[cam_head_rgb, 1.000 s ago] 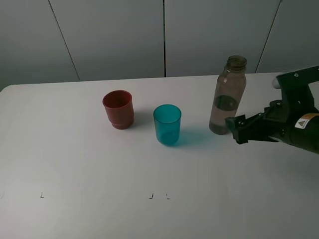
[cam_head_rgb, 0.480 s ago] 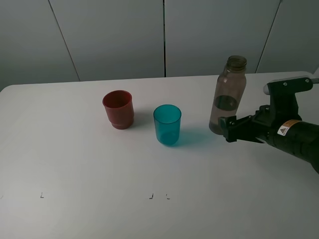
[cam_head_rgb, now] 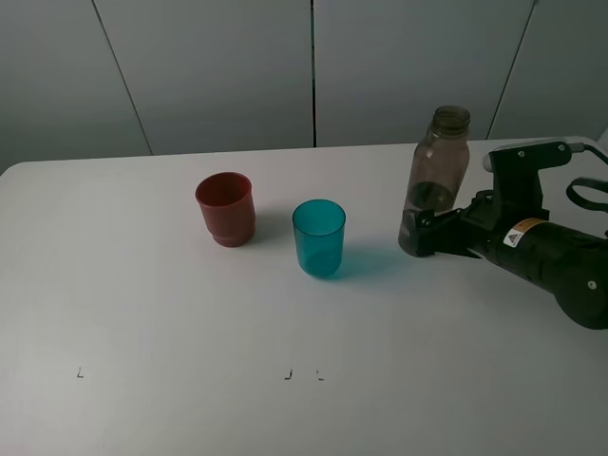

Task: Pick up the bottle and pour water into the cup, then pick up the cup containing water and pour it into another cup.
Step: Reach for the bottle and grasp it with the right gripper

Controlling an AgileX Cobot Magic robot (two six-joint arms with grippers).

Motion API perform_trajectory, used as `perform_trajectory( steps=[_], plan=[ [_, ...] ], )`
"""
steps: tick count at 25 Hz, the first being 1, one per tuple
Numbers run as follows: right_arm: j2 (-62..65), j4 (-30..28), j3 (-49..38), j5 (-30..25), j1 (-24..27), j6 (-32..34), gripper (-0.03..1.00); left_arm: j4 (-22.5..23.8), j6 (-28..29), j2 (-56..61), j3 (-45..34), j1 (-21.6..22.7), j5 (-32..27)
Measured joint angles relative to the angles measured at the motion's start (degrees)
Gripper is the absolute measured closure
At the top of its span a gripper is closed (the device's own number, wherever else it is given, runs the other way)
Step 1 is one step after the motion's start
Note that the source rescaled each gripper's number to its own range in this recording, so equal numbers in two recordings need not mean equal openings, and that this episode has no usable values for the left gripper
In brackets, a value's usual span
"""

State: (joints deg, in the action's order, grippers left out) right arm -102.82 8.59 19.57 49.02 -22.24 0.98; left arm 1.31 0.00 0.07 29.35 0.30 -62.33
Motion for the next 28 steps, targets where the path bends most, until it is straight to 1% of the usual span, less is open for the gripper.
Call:
perform_trajectory(
  steps=[13, 28],
  plan=[
    [-3.55, 0.00, 5.10, 0.14, 0.00, -0.17, -0.03, 0.00, 0.00, 0.00, 0.00, 0.00, 0.00],
    [-6.93, 1.84, 7.50, 1.53, 0.00, -0.32, -0.03, 0.00, 0.00, 0.00, 0.00, 0.00, 0.00]
  ],
)
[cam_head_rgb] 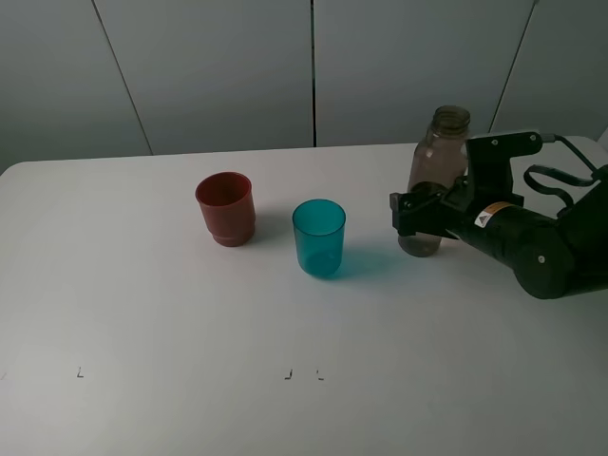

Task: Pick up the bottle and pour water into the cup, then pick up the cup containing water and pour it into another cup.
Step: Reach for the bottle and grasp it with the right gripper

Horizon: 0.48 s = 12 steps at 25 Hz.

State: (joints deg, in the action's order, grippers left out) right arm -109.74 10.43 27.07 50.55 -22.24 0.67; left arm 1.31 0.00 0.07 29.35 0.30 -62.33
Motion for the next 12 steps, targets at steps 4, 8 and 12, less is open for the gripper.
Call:
perform_trajectory(
  steps=[4, 8, 12],
  plan=[
    [0.00, 0.77, 0.00, 0.33, 0.00, 0.00, -0.03, 0.00, 0.00, 0.00, 0.00, 0.00, 0.00],
    [-0.13, 1.22, 0.13, 1.28, 0.00, 0.00, -0.03, 0.00, -0.39, 0.00, 0.00, 0.00, 0.00],
    [-1.26, 1.26, 0.13, 2.74, 0.00, 1.46, -0.03, 0.00, -0.39, 0.00, 0.00, 0.00, 0.00]
  ],
)
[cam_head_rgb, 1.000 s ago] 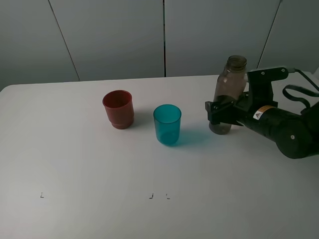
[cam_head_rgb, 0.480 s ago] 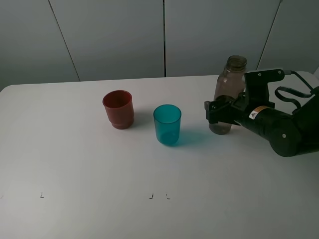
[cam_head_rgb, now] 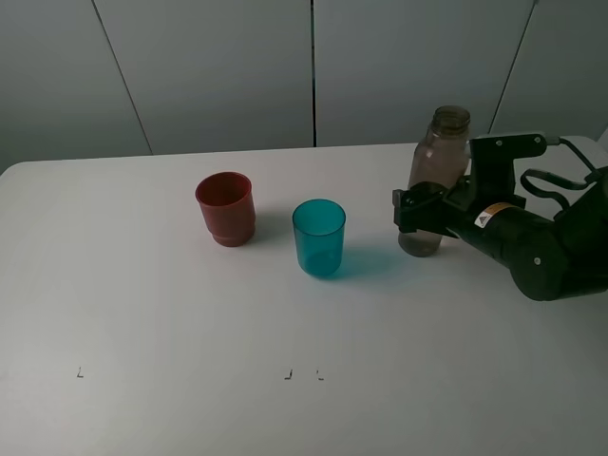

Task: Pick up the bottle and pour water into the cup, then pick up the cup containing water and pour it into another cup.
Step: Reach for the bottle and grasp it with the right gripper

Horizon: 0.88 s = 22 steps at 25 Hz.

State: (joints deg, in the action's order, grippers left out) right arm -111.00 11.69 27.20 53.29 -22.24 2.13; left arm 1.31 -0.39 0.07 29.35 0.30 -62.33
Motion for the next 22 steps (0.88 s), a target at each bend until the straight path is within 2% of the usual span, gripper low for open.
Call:
perform_trajectory(
  steps=[14, 22],
  plan=[
    [-2.12, 1.05, 0.00, 5.32, 0.00, 4.04, -0.03, 0.00, 0.00, 0.00, 0.00, 0.00, 0.00],
    [-2.21, 0.83, 0.00, 6.12, 0.00, 4.31, -0.03, 0.00, 0.00, 0.00, 0.00, 0.00, 0.00]
  ],
)
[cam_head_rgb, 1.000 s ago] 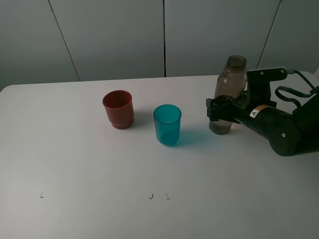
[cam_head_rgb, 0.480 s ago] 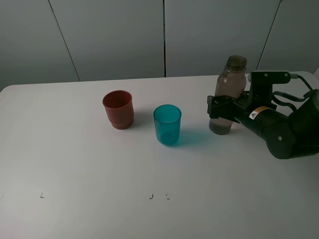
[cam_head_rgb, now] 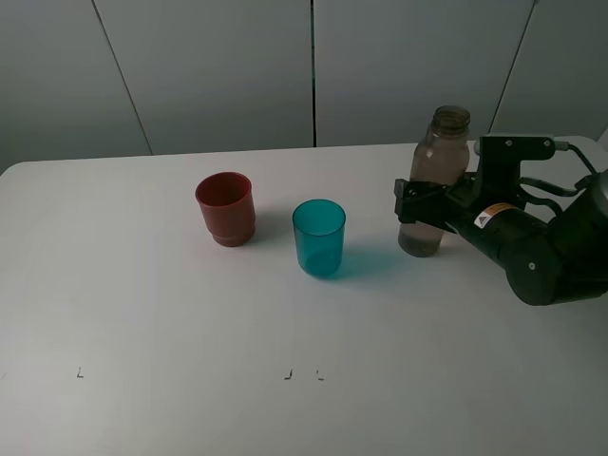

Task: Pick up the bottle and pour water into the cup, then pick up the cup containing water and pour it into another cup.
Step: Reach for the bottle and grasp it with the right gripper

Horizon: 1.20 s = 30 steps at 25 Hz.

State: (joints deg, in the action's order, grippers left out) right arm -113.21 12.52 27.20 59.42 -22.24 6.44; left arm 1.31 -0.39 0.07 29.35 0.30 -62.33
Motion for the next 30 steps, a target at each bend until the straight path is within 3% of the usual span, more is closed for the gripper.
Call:
perform_trajectory(
  steps=[28, 29, 30],
  plan=[
    [0.00, -1.43, 0.74, 0.10, 0.00, -2.51, -0.03, 0.00, 0.00, 0.00, 0.00, 0.00, 0.00],
    [0.00, -1.43, 0.74, 0.10, 0.00, -2.51, 0.05, 0.00, 0.00, 0.00, 0.00, 0.00, 0.00],
    [0.00, -1.43, 0.74, 0.10, 0.00, -2.64, 0.25, 0.00, 0.00, 0.00, 0.00, 0.00, 0.00]
  ],
)
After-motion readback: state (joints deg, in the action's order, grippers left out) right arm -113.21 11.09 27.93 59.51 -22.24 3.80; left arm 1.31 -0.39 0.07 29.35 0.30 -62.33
